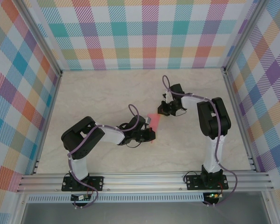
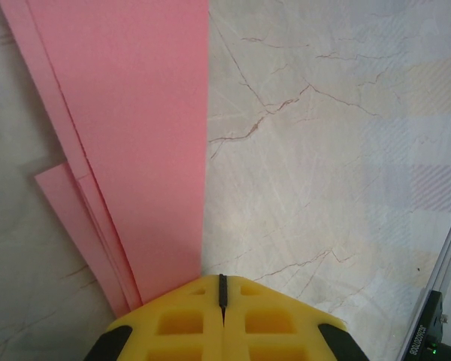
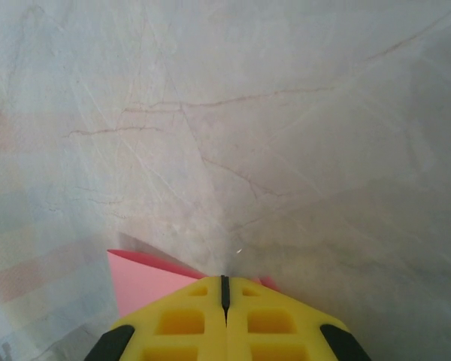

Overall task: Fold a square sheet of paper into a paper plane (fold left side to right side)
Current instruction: Fold the wing for the fifth time at the center of the table.

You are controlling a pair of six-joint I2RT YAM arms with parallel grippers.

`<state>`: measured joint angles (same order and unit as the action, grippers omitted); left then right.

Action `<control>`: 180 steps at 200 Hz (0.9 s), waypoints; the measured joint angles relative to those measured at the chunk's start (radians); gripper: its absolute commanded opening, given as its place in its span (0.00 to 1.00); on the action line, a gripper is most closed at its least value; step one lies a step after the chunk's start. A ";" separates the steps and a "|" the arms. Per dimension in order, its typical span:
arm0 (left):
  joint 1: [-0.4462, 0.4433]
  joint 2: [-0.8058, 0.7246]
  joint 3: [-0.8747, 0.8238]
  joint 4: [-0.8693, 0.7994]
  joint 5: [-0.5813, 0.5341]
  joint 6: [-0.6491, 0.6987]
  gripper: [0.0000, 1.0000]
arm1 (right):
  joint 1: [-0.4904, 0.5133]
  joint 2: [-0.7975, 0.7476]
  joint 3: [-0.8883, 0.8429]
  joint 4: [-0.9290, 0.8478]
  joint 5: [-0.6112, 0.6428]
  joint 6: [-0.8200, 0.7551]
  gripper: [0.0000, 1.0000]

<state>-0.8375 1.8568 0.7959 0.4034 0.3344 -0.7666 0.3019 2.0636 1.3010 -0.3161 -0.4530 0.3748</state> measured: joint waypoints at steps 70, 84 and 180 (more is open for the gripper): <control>-0.001 -0.001 0.000 0.000 0.000 0.000 0.00 | -0.070 0.011 0.075 -0.009 0.093 -0.025 0.02; -0.002 -0.001 0.000 0.000 0.000 0.000 0.00 | -0.073 -0.036 0.036 -0.002 0.099 -0.024 0.02; -0.005 -0.002 0.000 -0.001 -0.007 0.000 0.00 | 0.122 -0.222 -0.243 0.126 -0.013 0.097 0.03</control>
<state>-0.8421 1.8545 0.7956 0.4026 0.3275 -0.7666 0.4236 1.8412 1.0580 -0.1905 -0.4656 0.4713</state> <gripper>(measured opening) 0.043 0.043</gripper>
